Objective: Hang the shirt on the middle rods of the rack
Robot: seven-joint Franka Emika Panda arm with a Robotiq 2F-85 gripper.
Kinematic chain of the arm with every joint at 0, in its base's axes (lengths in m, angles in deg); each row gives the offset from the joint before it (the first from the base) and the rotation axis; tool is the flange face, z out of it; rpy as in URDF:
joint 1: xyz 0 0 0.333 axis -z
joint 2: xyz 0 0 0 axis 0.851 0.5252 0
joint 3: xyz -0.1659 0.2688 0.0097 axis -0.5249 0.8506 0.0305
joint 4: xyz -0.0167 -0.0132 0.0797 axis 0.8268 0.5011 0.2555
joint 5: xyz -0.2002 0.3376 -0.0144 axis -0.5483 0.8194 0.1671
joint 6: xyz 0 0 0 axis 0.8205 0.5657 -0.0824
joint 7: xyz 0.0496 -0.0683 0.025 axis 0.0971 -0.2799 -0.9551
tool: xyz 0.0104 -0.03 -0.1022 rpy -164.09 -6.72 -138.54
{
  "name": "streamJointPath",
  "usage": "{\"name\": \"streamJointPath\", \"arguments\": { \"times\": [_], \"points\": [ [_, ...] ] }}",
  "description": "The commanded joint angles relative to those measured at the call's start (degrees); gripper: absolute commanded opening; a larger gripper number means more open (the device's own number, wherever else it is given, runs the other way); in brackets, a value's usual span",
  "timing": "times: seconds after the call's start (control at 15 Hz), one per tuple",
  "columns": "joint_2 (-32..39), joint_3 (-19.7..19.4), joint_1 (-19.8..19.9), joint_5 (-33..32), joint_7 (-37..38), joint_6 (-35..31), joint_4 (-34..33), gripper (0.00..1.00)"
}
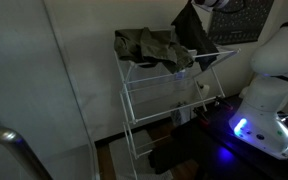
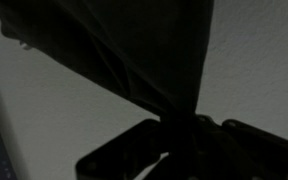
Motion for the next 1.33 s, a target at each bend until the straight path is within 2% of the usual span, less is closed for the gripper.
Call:
{"name": "streamJointPath", "arguments": {
  "times": [0.0,0.2,0.47,0.53,1.0,1.2,1.27],
  "points": [
    [-1.19,-0.4,0.12,0.86,-0.3,0.94,2.35,0.03],
    [-0.31,-0.66,1.01,0.96,-0.41,0.2,1.99,0.03],
    [1.7,0.93,4.42,0.34,-1.13,-0.22,2.33,0.04],
    [2.24,1.49,5.5,0.41,-1.48,0.09,2.44,0.24],
    [4.85,5.95,11.52,0.94,-3.51,2.45,2.6,0.74],
    [3.57,8.2,13.77,0.39,-2.87,8.95,1.94,0.96],
    [2.63,8.86,14.37,-0.14,-2.09,13.04,1.49,1.0]
  ]
}}
